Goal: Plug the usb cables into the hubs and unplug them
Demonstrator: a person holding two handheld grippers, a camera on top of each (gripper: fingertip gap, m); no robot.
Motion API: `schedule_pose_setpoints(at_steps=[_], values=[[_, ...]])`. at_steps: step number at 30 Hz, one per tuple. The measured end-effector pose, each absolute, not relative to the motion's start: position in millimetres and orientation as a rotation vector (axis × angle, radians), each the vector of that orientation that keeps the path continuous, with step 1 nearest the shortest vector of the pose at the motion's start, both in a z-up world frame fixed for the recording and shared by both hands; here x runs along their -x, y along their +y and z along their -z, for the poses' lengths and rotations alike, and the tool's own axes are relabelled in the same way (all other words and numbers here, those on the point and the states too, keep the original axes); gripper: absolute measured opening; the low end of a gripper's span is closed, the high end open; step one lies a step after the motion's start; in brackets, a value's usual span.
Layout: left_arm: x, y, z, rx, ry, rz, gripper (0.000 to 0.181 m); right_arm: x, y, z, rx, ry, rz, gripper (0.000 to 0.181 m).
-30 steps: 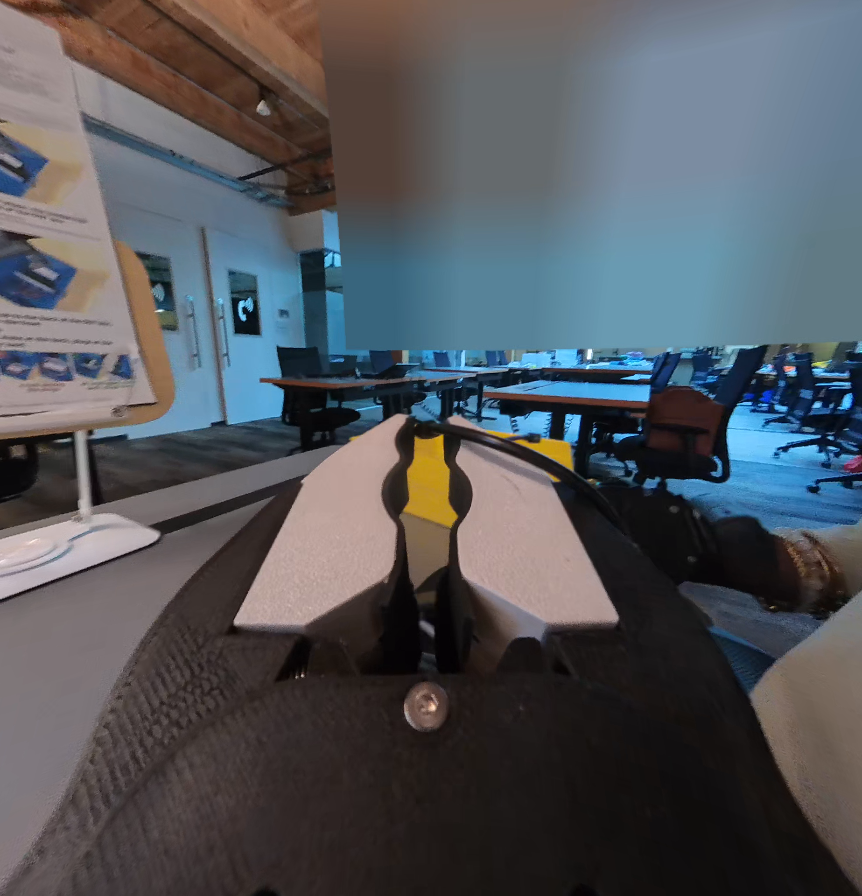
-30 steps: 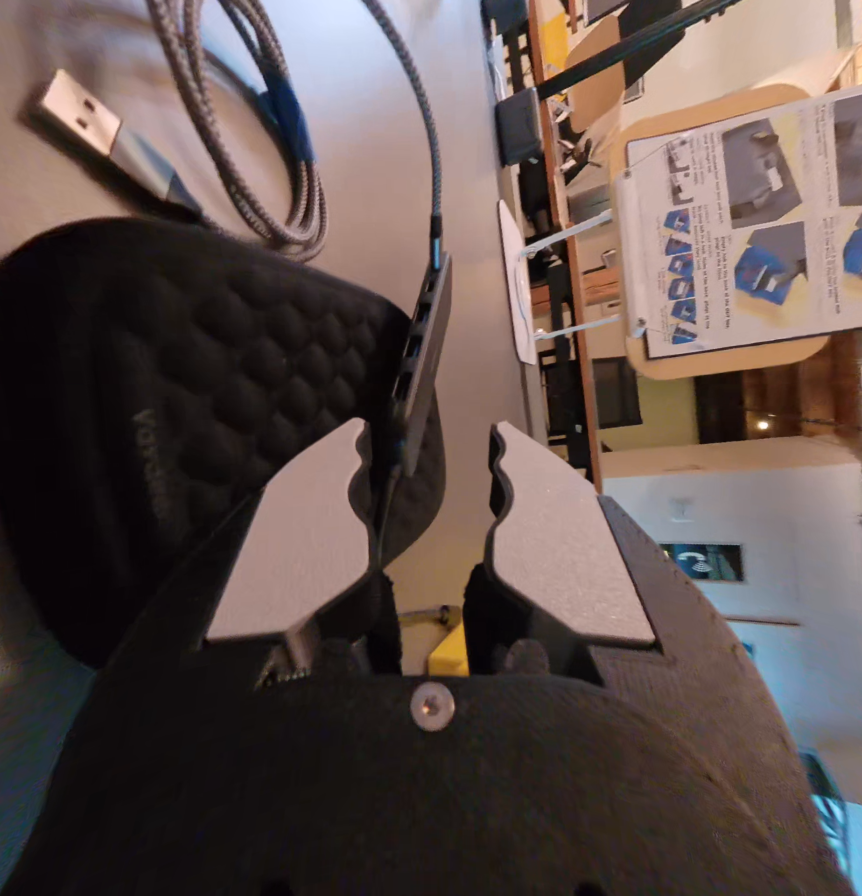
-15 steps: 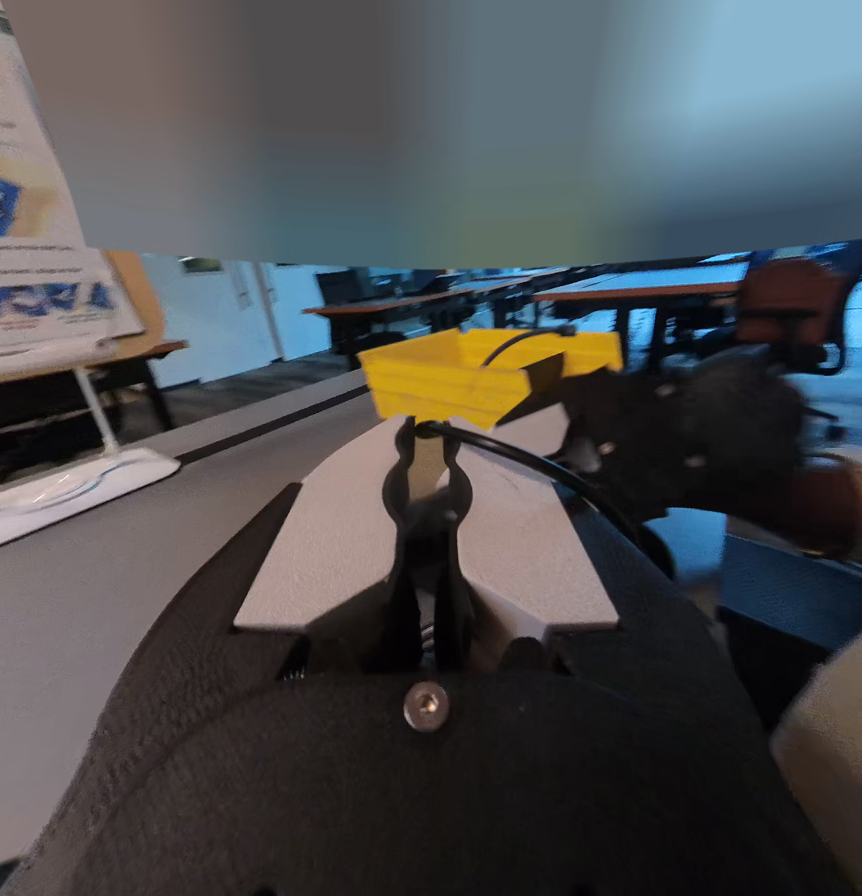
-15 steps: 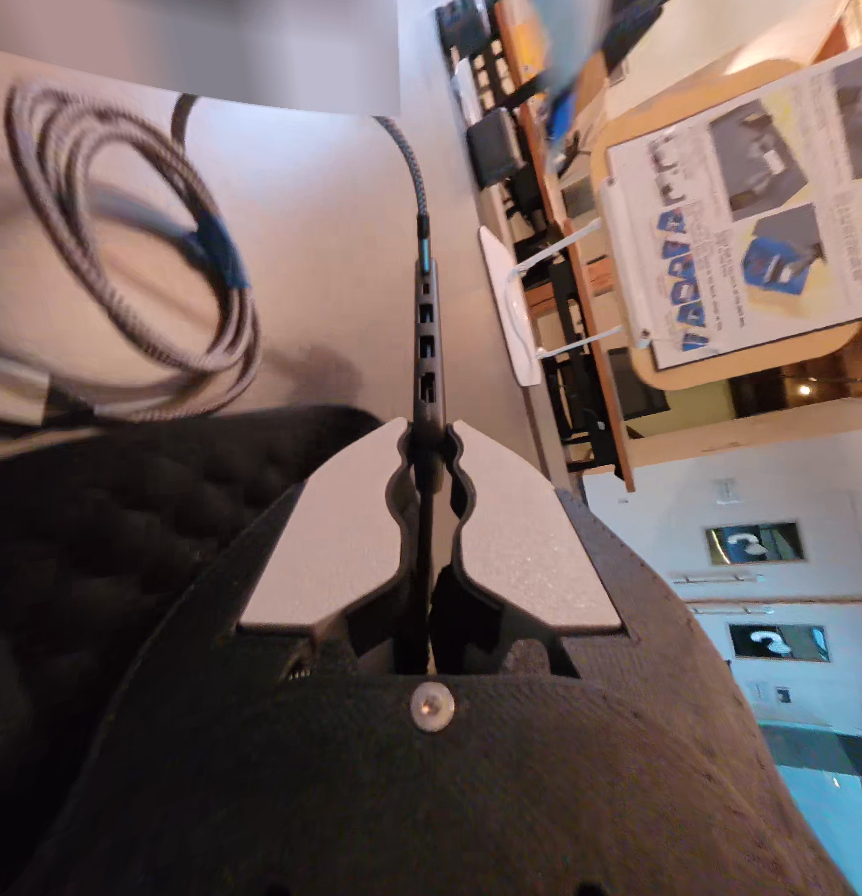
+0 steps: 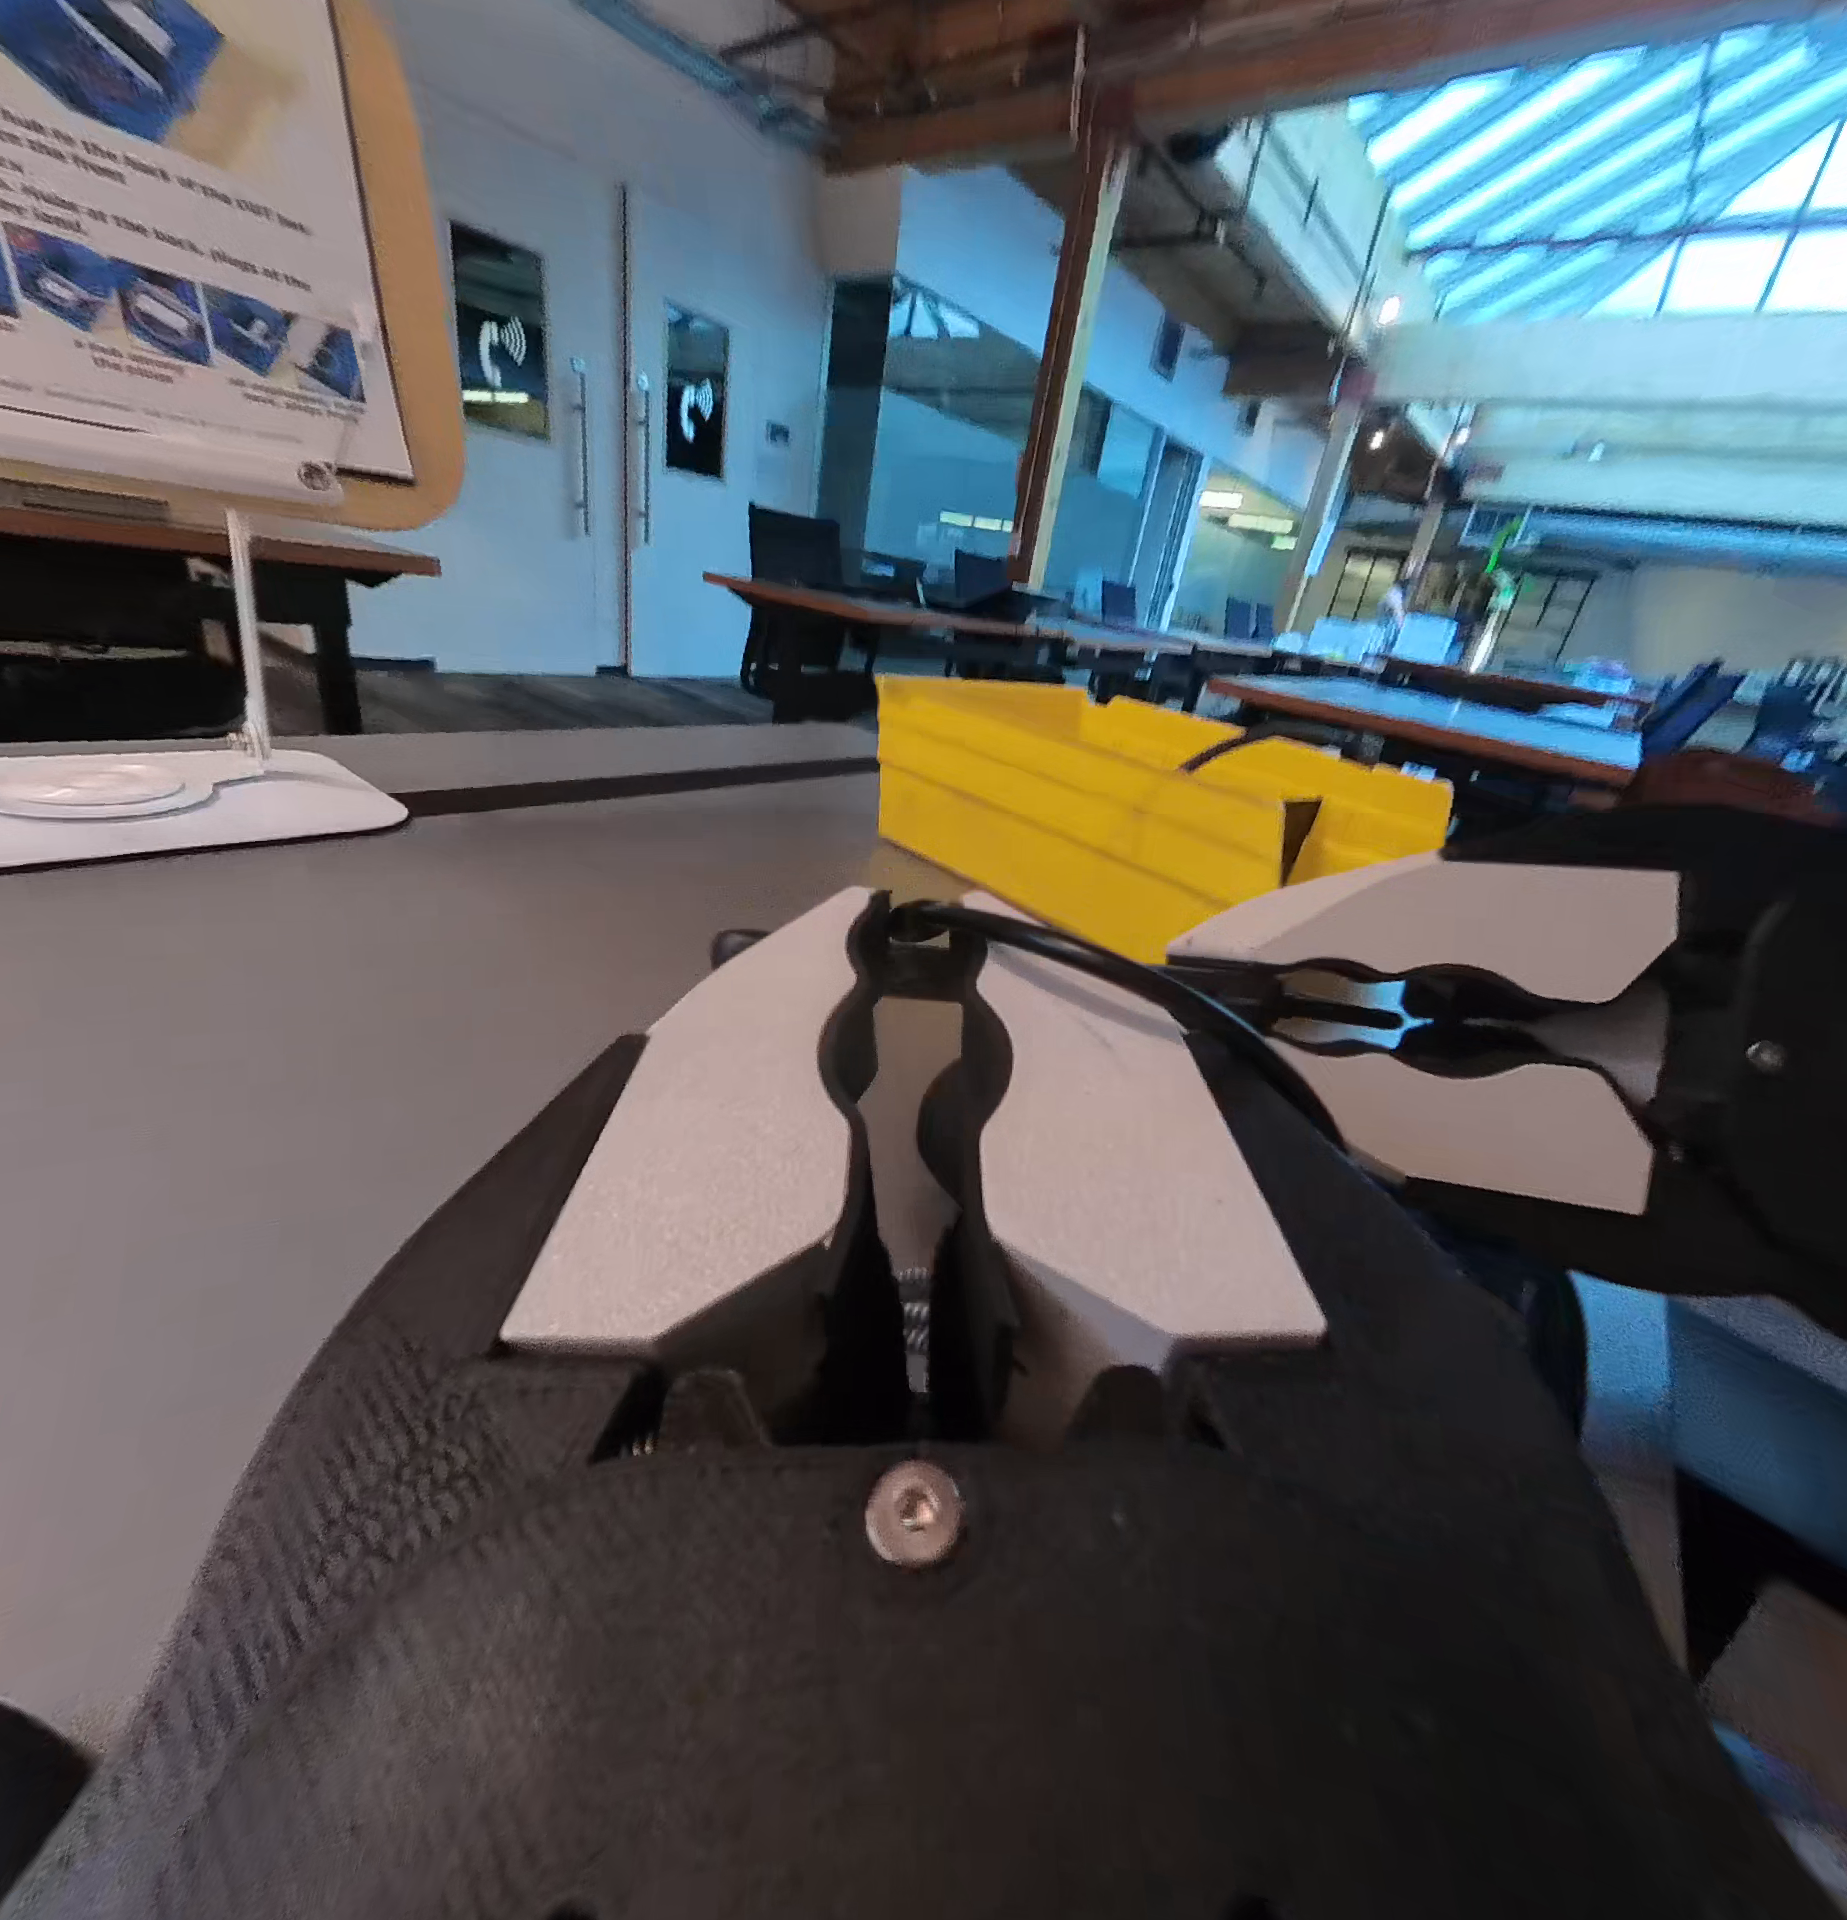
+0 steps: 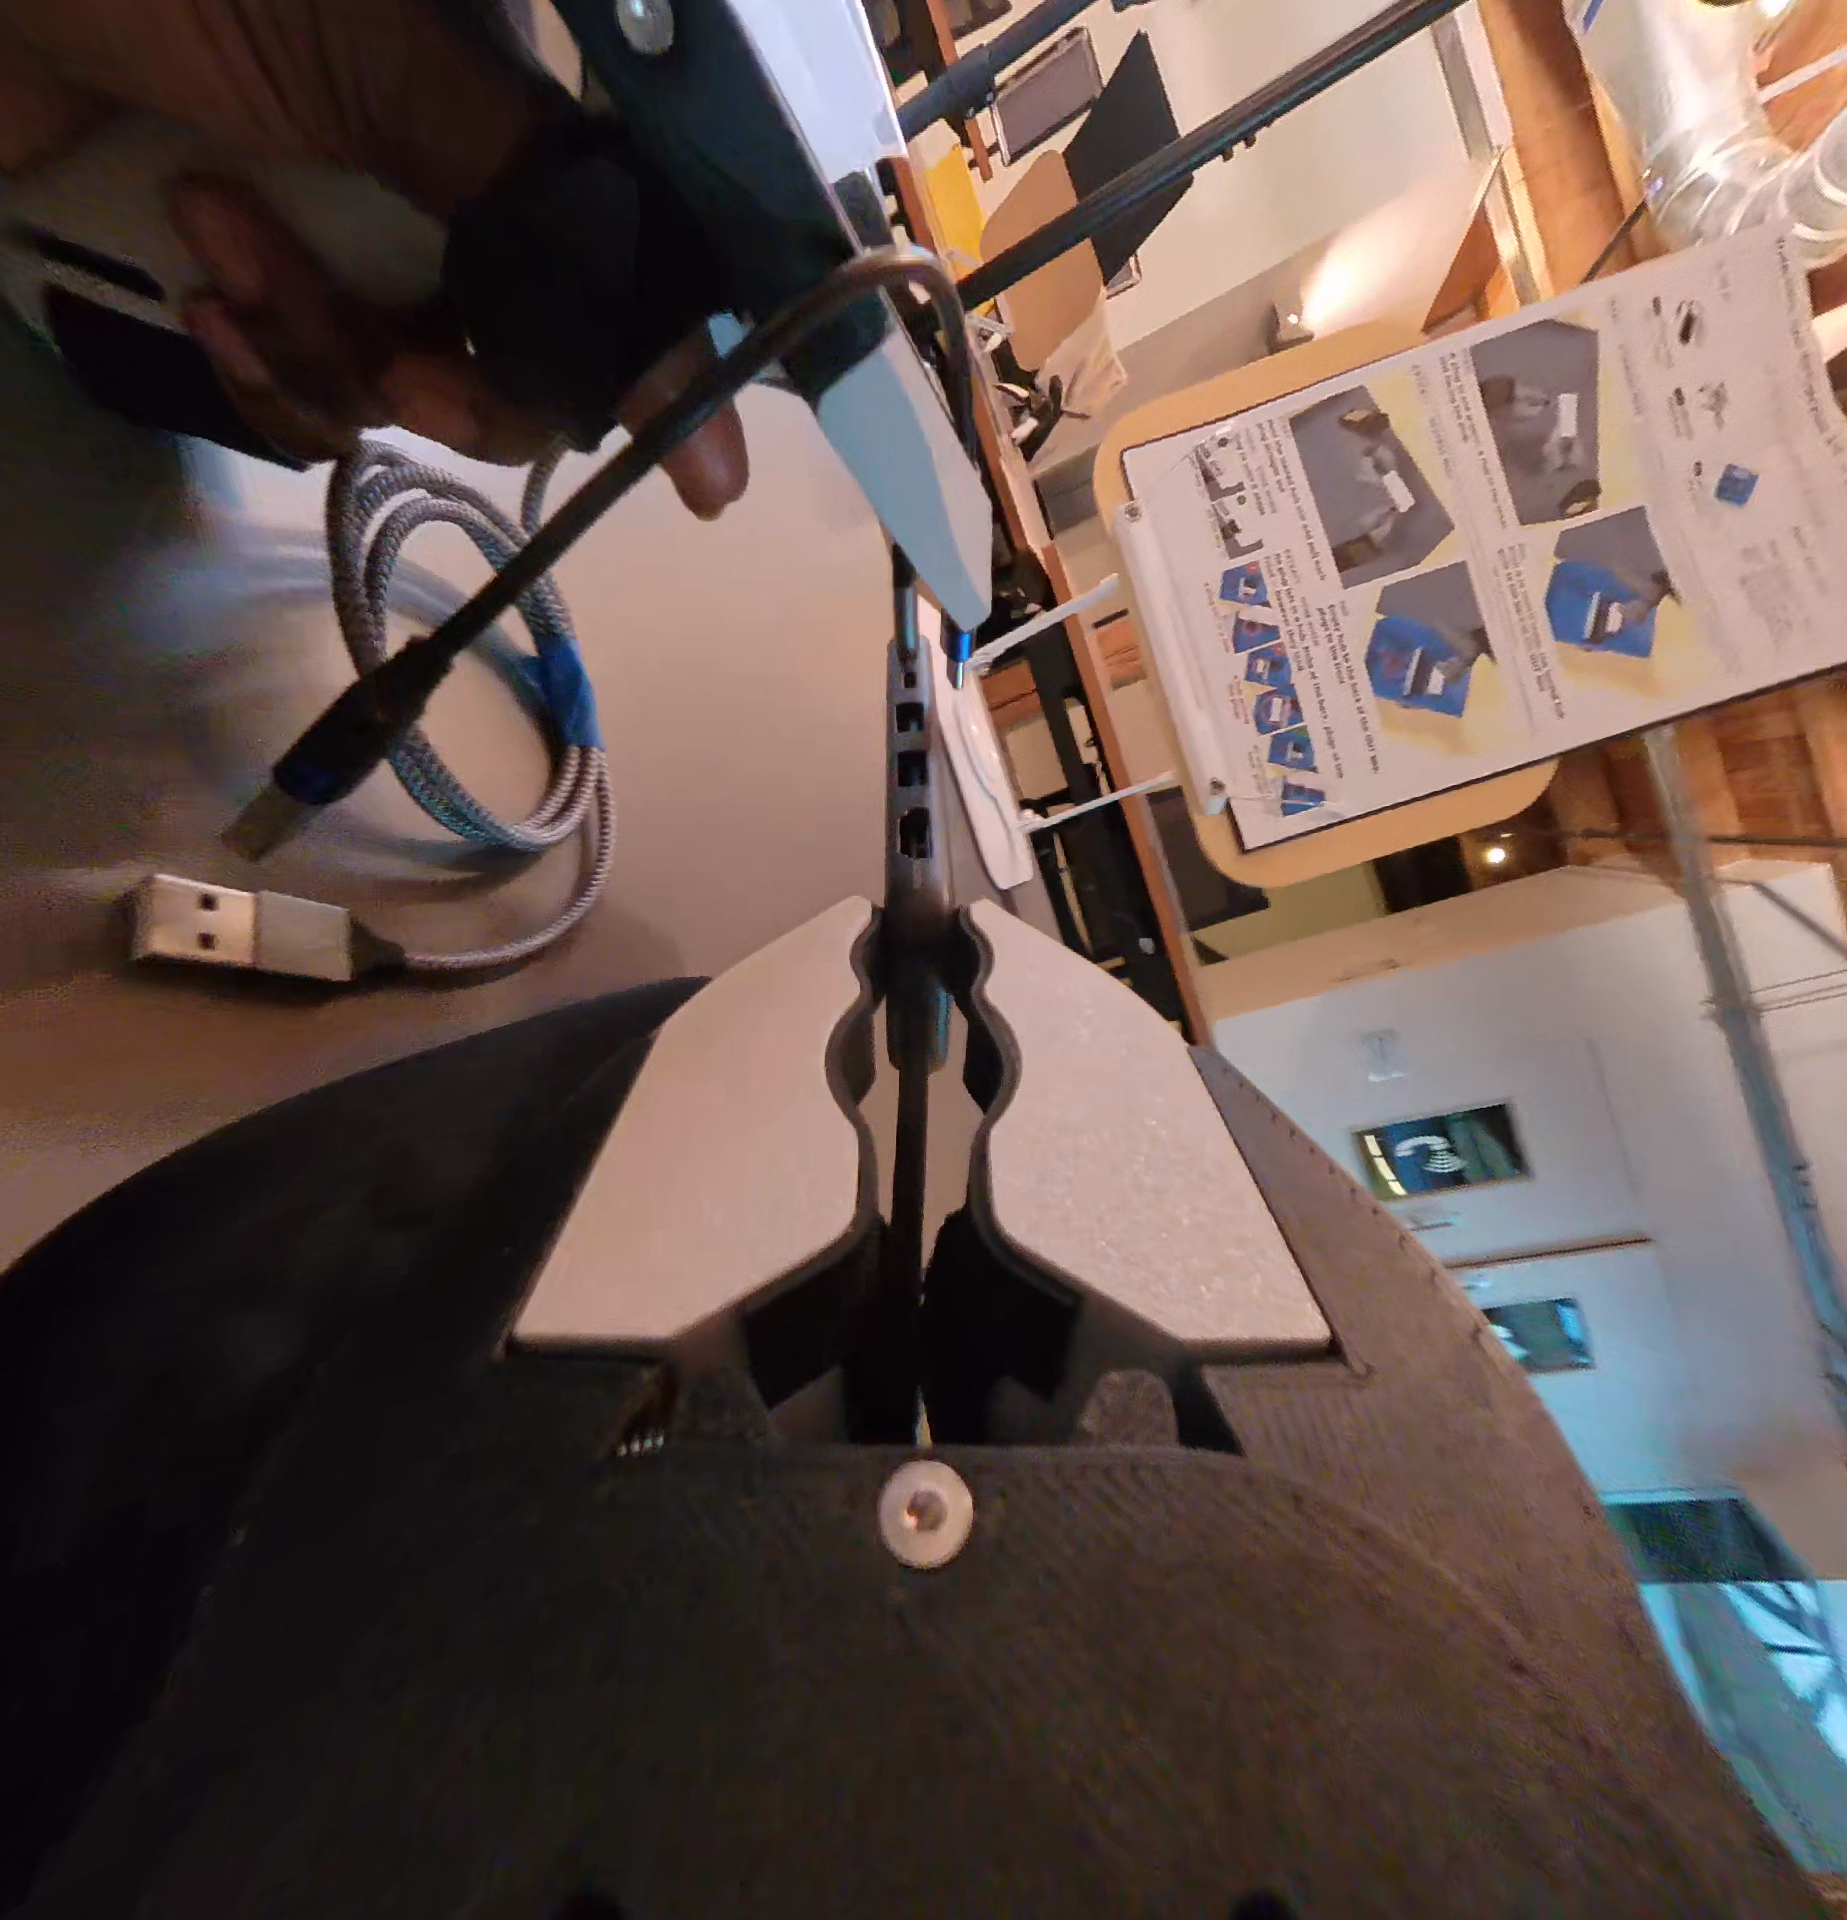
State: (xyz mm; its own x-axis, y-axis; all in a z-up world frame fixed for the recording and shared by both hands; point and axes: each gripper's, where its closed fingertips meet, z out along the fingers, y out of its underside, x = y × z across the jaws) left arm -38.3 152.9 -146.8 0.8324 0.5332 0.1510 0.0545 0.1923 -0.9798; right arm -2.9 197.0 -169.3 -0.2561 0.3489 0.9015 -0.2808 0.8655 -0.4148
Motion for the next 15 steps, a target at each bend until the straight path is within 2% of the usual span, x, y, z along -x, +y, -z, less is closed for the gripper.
schedule_pose_setpoints(at_steps=[5, 15], values=[[39.0, 159.5, 165.0, 1.553, -0.489, -0.428, 0.011, -4.4, 207.8, 187.1, 0.196, -1.816, -0.736, 0.012], [30.5, 177.4, 196.6, 1.822, -0.472, -0.238, 0.011, -14.1, 215.6, 208.2, 0.327, -1.882, -0.849, 0.013]])
